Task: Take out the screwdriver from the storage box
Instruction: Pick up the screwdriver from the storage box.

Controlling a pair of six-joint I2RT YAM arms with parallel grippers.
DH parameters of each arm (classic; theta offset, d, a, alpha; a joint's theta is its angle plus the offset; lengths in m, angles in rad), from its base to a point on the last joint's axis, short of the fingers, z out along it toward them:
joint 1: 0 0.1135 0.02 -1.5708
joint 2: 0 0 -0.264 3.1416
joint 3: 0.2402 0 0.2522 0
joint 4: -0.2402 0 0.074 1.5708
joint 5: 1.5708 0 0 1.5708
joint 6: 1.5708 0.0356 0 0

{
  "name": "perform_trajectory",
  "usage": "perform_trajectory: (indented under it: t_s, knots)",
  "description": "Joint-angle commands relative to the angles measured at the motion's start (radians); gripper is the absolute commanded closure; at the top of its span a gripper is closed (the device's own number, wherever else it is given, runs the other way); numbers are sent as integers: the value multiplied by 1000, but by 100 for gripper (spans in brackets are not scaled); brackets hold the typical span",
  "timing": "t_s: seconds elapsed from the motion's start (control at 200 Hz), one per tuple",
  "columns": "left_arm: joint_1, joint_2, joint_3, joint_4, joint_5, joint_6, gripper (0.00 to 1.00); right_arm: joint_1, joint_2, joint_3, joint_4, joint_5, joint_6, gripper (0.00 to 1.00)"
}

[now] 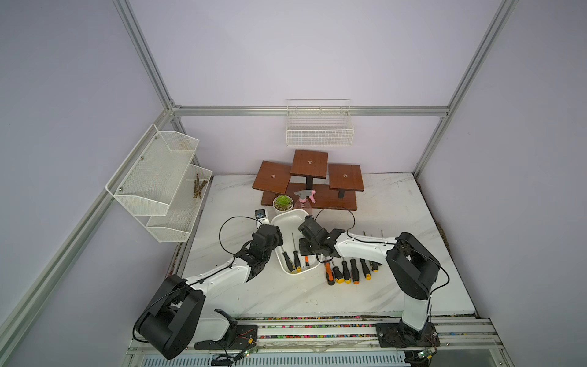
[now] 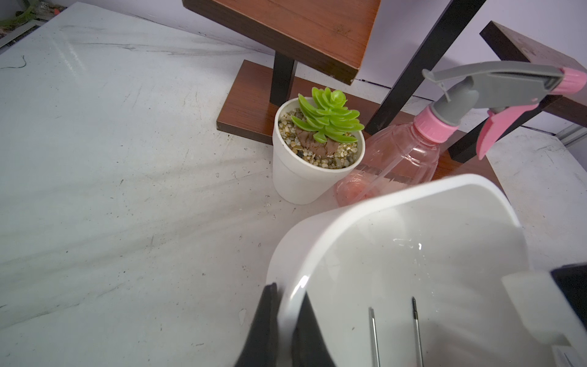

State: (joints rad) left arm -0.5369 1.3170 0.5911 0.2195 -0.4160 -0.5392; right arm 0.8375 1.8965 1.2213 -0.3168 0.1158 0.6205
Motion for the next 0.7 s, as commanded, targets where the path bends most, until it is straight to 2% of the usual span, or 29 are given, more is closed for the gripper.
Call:
perform_trajectory:
  t_s: [0.0,0.085,0.695]
  knots:
    - [-3,-6,7,45,28,22,100,-43,71,-28,-63,57,8,93]
    - [-3,-4,9,43,29,24,100,-42,49,-29,-60,55,2,100]
    - [-3,4,18,36,24,23,100,-21,-256,-77,-112,-15,-66,100]
